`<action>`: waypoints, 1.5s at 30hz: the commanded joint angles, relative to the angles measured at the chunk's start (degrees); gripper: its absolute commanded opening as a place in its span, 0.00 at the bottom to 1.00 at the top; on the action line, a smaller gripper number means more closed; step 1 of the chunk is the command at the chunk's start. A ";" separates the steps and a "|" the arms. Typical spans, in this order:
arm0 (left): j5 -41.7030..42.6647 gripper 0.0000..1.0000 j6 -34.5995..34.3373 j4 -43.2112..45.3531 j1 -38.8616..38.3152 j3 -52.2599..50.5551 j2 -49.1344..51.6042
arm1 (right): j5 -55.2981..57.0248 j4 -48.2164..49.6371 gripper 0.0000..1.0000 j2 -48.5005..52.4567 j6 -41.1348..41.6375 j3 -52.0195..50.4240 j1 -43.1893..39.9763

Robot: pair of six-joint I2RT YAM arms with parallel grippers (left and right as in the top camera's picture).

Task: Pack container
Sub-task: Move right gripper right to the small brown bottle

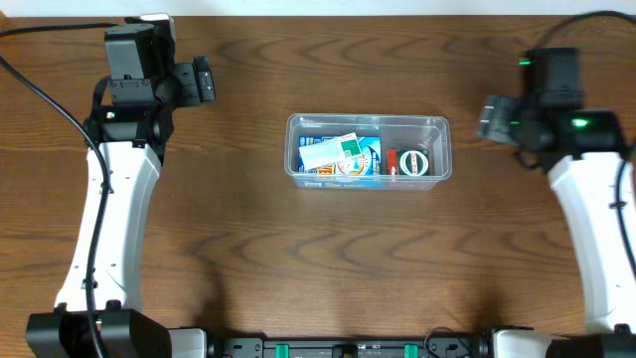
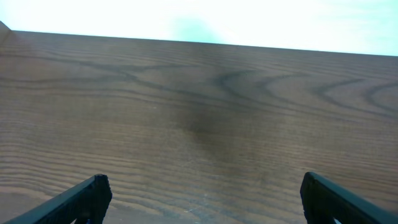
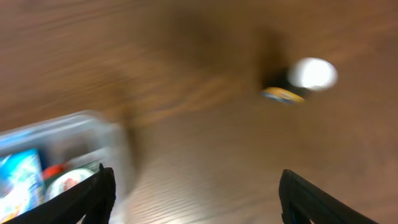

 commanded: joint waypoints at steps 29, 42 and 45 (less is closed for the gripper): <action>-0.87 0.98 -0.70 0.07 0.20 0.52 -0.07 | -6.67 14.93 0.76 16.09 1.40 0.33 -20.87; -0.87 0.98 -0.70 0.04 0.20 0.52 -0.04 | -6.69 16.87 0.72 21.03 1.40 0.33 -22.58; -0.87 0.98 -0.70 0.04 0.20 0.52 -0.04 | -6.73 17.09 0.71 21.55 1.40 0.33 -22.95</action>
